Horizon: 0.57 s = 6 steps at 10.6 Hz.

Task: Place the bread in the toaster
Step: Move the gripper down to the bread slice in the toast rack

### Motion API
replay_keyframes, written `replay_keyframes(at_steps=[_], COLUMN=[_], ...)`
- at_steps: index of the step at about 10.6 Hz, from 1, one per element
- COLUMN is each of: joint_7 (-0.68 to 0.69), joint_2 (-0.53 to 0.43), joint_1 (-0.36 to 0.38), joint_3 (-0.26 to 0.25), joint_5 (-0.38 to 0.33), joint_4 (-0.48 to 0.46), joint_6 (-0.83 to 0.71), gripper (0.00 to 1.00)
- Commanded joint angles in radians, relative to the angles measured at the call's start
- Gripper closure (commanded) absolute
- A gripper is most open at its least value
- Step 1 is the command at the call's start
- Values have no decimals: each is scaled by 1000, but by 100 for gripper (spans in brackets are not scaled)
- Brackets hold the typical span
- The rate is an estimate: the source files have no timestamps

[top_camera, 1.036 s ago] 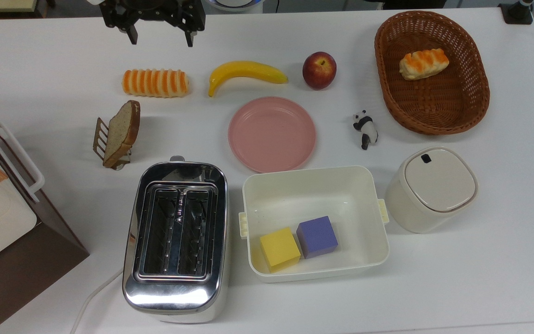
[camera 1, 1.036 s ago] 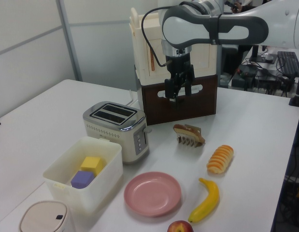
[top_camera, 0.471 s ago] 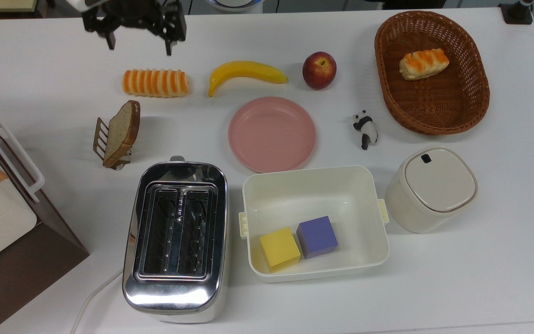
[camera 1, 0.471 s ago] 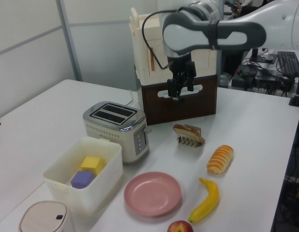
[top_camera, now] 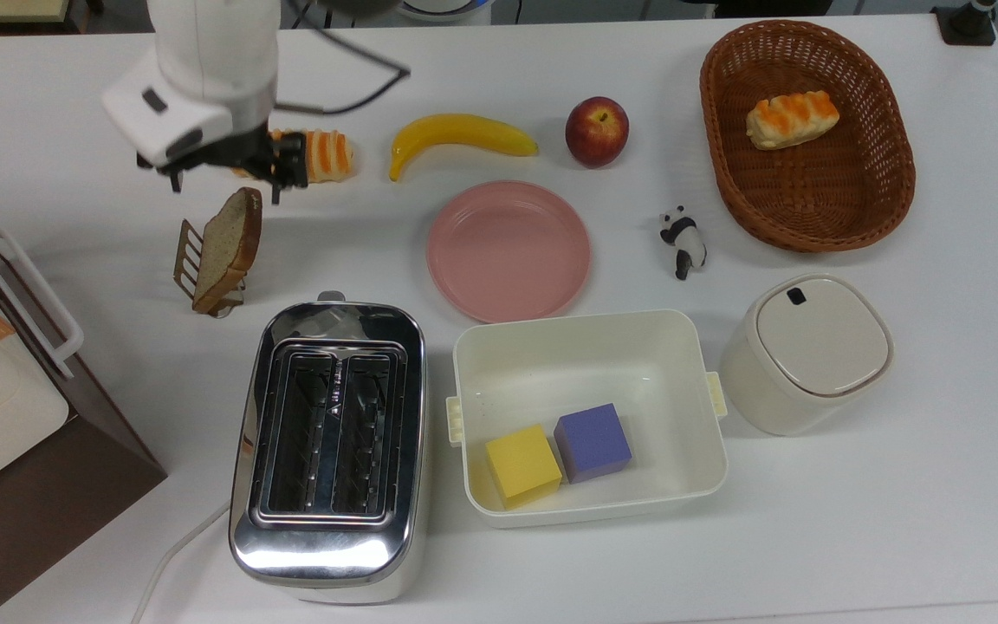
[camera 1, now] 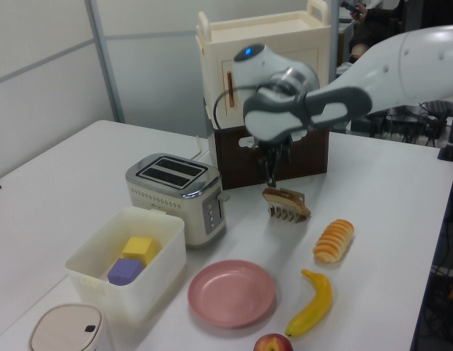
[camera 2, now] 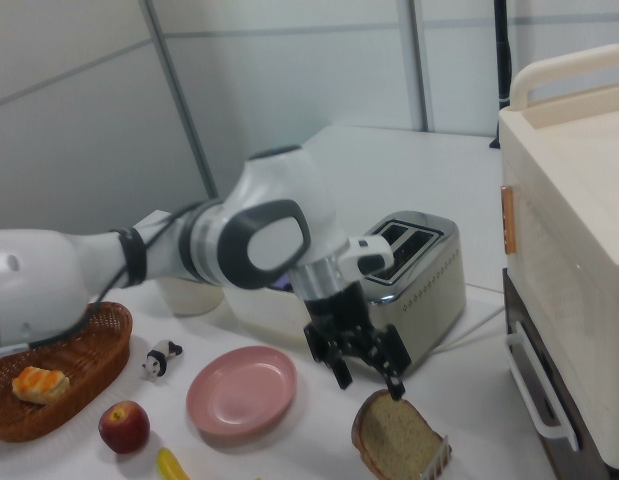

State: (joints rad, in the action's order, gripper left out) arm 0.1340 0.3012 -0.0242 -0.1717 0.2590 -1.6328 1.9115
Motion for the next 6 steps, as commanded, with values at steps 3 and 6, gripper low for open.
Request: replay_keyframes(at_steps=[3,6], joint_7=[22,10], joint_2=[41,38], joint_1=[15,17], joint_3=[-11,-6], joint_5=[40,34], joint_4=[-39,-38], joint_6=[37,35], gripper=[40,100])
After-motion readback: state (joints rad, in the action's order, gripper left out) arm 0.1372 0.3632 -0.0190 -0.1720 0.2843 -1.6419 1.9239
